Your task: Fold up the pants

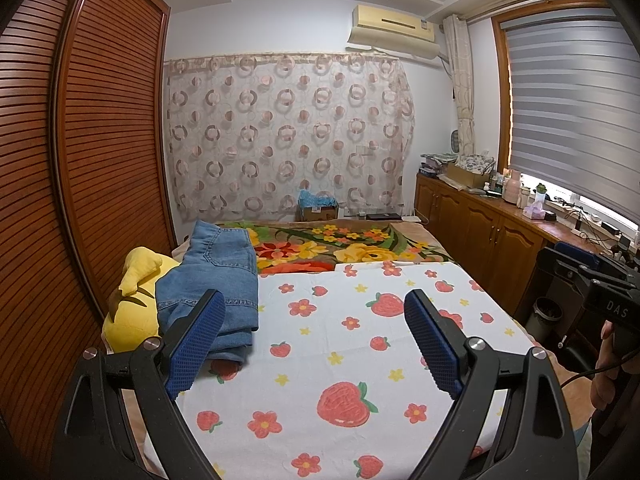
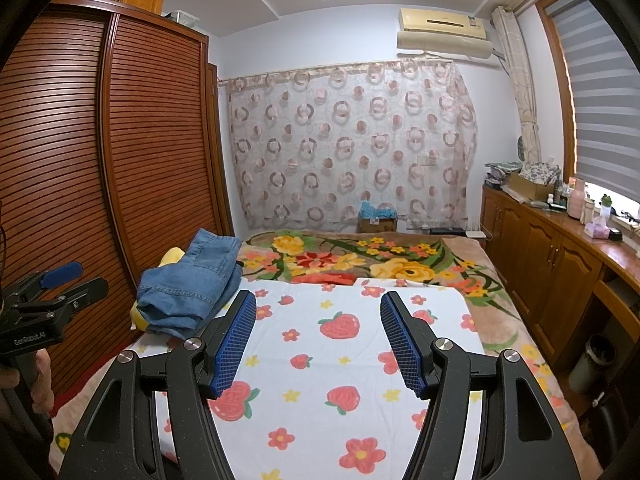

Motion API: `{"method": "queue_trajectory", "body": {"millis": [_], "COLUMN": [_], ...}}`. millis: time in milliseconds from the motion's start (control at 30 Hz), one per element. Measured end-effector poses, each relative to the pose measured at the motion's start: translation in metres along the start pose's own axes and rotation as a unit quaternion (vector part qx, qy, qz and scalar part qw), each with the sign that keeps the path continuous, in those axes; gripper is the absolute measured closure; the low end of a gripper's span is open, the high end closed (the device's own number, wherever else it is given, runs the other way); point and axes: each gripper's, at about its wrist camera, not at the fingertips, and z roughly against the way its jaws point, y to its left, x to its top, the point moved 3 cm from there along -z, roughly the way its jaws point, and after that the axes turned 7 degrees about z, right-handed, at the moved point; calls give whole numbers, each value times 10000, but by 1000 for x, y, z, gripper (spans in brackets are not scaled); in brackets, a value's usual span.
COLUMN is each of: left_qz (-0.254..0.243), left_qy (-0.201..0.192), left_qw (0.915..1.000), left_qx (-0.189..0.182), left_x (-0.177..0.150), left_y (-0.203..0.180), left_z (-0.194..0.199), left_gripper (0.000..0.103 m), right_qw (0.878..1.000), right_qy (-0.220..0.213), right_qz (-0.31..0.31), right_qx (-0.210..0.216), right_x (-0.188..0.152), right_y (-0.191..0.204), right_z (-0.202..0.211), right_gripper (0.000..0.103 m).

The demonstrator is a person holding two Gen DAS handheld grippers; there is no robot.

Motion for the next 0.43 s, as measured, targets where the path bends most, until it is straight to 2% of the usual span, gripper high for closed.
{"method": "queue_trajectory", "body": {"millis": [433], "left_qz": [4], "left_qy": [8], "left_qw": [10000], "left_qx": [2], "left_x": [-1], "left_y": [0], "left_z": [-1], "left_gripper": [12], "right_qw": [10000], "right_qy": [24], "right_qz": [-12], "right_qx": [22], "right_x": [-1], "right_y": [4], "right_z": [-2], "right_gripper": [36]}}
